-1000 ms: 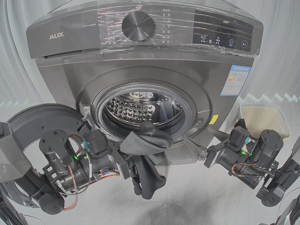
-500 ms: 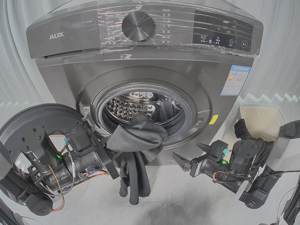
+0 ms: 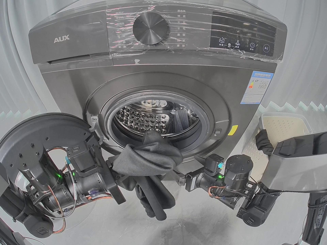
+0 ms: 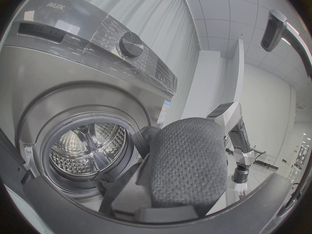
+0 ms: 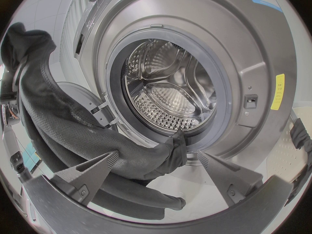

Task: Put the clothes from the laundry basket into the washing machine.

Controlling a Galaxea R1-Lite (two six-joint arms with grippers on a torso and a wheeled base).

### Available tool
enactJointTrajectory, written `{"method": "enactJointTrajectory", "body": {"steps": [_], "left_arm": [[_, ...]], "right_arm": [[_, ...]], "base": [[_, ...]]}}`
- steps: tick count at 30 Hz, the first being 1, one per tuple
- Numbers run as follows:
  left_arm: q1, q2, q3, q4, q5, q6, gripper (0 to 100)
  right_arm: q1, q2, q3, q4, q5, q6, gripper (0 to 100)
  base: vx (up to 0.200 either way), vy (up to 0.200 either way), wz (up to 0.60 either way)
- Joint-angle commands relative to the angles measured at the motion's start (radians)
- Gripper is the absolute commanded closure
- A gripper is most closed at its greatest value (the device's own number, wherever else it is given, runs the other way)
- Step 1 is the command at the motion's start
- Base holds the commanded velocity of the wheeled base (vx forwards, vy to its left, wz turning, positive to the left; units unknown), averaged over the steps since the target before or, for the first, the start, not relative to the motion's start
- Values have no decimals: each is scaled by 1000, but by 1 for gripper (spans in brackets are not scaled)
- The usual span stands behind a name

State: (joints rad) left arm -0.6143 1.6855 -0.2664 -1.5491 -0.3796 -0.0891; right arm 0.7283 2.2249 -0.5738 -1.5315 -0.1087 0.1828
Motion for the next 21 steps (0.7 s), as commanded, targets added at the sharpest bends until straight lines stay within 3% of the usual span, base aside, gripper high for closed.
{"method": "enactJointTrajectory", "body": {"steps": [1, 6, 21], "left_arm": [[1, -1, 6, 0, -4, 0, 100], [18, 6, -1, 0, -4, -3, 100], [77, 19, -48, 0, -1, -6, 100]], "right_arm": [[10, 24, -11, -6, 7, -2, 0], [102, 25, 25, -10, 43, -8, 0], [307, 44, 42, -13, 30, 7, 0]], "base": [[0, 0, 0], [0, 0, 0], [0, 0, 0]]}}
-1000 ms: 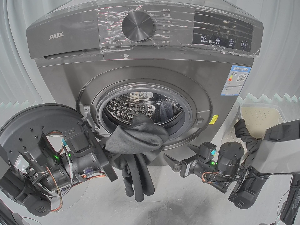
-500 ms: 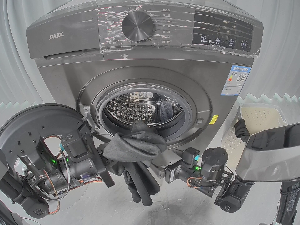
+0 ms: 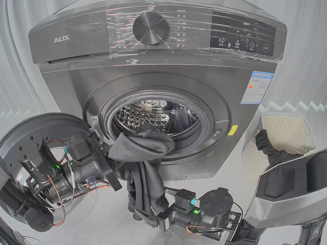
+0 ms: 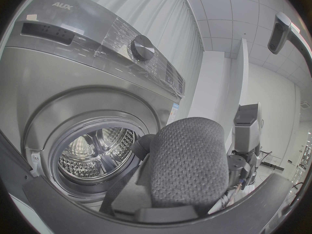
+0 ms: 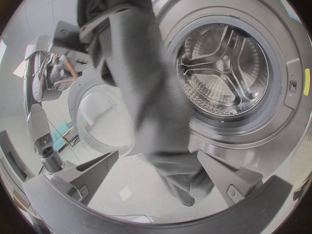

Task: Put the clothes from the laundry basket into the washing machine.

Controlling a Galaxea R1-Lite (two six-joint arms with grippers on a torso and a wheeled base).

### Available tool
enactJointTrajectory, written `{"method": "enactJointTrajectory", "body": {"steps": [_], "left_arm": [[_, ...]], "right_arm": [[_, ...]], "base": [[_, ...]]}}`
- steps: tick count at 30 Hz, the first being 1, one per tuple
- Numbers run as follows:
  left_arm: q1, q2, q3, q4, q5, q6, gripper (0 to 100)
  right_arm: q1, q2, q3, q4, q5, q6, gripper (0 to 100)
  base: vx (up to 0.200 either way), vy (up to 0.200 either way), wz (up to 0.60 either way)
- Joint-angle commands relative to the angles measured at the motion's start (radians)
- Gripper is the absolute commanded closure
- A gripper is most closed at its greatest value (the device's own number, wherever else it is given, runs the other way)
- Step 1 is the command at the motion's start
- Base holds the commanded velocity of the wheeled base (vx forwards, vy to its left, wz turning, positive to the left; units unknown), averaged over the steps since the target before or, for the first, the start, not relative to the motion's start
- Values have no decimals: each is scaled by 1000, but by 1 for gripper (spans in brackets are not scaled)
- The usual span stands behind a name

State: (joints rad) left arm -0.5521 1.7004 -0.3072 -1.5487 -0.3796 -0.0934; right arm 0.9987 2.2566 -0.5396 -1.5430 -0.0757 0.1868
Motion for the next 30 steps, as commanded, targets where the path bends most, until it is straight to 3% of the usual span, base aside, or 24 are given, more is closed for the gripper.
{"method": "enactJointTrajectory", "body": {"steps": [1, 6, 15, 18, 22, 30], "left_arm": [[17, 4, -6, -1, -1, 0, 100], [18, 2, -4, -1, -2, 0, 100], [18, -2, 2, -1, -4, 1, 100], [18, -4, 4, -1, -4, 1, 100], [18, -5, 4, -1, -4, 3, 100], [12, -4, 2, -1, -4, 3, 100]], "right_arm": [[35, 14, 15, 0, -4, 5, 0], [-5, 8, 39, 0, -6, 5, 0], [-169, -88, 122, 1, 10, -12, 0], [-219, -95, 125, 1, 36, -15, 0], [-296, -83, 110, 1, 67, -40, 0], [-361, -20, 13, 3, 74, -44, 0]], "base": [[0, 0, 0], [0, 0, 0], [0, 0, 0], [0, 0, 0], [0, 0, 0], [0, 0, 0]]}}
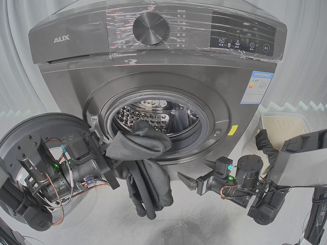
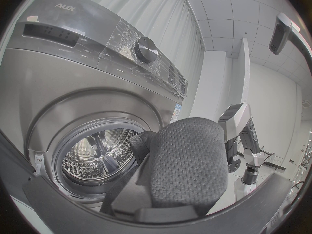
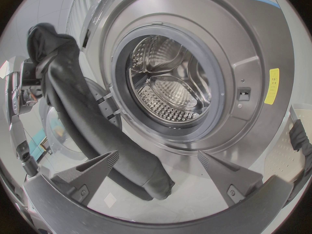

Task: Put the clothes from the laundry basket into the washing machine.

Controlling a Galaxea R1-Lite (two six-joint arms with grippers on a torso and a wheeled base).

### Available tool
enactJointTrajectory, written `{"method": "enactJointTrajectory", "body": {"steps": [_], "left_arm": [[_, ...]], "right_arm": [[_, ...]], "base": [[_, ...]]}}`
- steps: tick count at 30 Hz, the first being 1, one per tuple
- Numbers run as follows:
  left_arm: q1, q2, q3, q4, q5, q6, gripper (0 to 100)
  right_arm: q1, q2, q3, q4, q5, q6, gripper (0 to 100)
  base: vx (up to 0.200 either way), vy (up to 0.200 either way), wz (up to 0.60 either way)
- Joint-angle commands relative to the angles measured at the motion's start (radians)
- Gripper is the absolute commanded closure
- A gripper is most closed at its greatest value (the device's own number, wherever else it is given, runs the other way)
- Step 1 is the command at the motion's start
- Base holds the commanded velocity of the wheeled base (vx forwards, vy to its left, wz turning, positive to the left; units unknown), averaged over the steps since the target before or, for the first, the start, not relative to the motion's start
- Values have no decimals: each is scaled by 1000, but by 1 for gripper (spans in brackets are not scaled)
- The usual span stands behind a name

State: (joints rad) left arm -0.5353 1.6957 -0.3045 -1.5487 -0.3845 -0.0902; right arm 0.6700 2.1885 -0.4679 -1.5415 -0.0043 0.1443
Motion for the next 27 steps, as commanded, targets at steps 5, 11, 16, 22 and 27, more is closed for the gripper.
{"method": "enactJointTrajectory", "body": {"steps": [5, 11, 16, 22, 27], "left_arm": [[-8, -1, -2, -1, 1, 1, 100], [-14, -1, -2, -1, 1, 0, 100], [-28, -1, -1, -1, 1, 0, 100], [-20, 5, -1, -1, 1, 0, 100], [-6, 12, -2, -1, 1, -2, 100]], "right_arm": [[-33, 116, -132, 14, 4, -3, 0], [-30, 183, -248, 57, 4, -3, 0], [-10, 220, -354, 150, 4, -3, 0], [3, 261, -353, 132, 6, -12, 0], [29, 221, -241, 83, 49, -28, 0]], "base": [[0, 0, 0], [0, 0, 0], [0, 0, 0], [0, 0, 0], [0, 0, 0]]}}
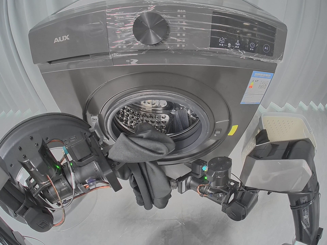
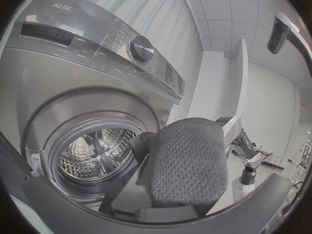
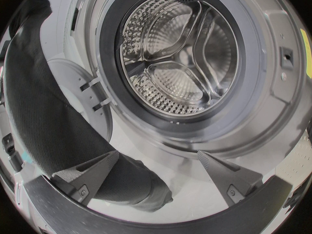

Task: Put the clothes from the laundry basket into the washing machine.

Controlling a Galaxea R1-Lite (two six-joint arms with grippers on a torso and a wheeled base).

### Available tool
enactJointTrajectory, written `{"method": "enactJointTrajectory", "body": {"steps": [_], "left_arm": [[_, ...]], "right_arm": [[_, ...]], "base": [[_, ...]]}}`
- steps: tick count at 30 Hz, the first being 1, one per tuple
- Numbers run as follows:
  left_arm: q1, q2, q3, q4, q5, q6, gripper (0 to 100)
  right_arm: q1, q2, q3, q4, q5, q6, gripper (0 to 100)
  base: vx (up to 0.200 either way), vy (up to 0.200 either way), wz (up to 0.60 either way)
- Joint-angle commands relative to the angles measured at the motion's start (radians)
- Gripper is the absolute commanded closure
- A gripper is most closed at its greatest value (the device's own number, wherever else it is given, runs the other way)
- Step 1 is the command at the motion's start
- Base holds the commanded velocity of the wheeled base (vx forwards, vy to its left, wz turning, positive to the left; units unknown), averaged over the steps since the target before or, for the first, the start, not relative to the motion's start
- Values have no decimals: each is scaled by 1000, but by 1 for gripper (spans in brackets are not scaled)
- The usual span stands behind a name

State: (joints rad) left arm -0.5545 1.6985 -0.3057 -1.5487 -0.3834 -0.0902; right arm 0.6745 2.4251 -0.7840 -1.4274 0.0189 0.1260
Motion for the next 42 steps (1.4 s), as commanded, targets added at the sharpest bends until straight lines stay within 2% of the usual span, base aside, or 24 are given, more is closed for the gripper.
{"method": "enactJointTrajectory", "body": {"steps": [1, 6, 13, 25, 33, 37, 42], "left_arm": [[16, 16, -3, -1, 0, 0, 100], [36, 26, -3, -1, 0, 0, 100], [59, 30, -7, -1, -5, 0, 100], [57, 21, -10, -2, -5, 1, 100], [57, 21, -10, -1, -5, 6, 100], [57, 26, -9, -1, -5, 9, 100], [57, 29, -9, -1, -5, 10, 100]], "right_arm": [[39, -43, 129, -50, 42, -25, 0], [89, -95, 233, -77, 69, -34, 0], [134, -101, 281, -111, 118, -31, 0], [152, -86, 250, -113, 127, -22, 0], [151, -55, 161, -114, 142, -16, 0], [151, -55, 149, -116, 161, -11, 0], [148, -64, 144, -116, 156, -6, 0]], "base": [[0, 0, 0], [0, 0, 0], [0, 0, 0], [0, 0, 0], [0, 0, 0], [0, 0, 0], [0, 0, 0]]}}
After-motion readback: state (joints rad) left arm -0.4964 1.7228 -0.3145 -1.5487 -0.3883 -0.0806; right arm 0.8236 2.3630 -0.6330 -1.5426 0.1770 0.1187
